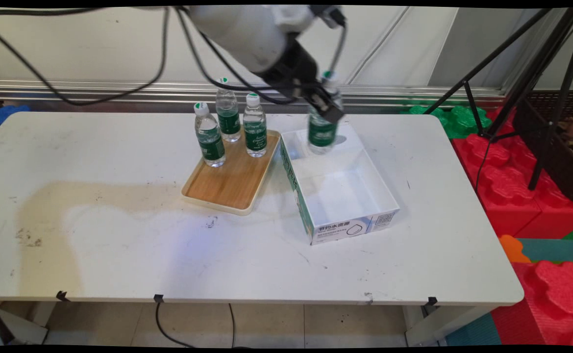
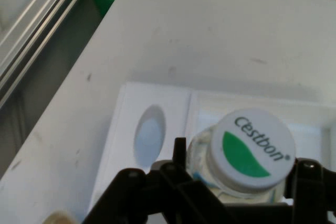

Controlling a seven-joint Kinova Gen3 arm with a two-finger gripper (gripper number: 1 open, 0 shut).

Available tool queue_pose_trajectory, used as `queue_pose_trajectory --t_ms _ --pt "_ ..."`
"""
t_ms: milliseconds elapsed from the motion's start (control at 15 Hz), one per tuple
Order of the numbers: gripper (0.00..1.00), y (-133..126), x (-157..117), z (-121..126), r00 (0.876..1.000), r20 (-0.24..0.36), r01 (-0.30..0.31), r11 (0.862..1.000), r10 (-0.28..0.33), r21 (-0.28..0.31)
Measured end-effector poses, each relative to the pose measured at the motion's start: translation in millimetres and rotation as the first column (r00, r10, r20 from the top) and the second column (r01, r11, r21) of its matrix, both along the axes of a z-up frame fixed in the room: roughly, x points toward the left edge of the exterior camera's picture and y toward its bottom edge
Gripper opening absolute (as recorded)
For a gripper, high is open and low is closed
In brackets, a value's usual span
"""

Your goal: Place the picked object on the tray

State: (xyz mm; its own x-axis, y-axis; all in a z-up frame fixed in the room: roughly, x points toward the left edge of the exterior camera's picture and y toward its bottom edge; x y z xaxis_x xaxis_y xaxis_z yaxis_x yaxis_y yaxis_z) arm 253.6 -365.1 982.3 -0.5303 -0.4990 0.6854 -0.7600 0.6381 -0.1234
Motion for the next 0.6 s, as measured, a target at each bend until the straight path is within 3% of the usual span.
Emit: queue_pose_trajectory --t_ms 600 --pt "0.0 46.7 98.3 22.4 0.995 0.087 -0.043 0.998 0.039 0.046"
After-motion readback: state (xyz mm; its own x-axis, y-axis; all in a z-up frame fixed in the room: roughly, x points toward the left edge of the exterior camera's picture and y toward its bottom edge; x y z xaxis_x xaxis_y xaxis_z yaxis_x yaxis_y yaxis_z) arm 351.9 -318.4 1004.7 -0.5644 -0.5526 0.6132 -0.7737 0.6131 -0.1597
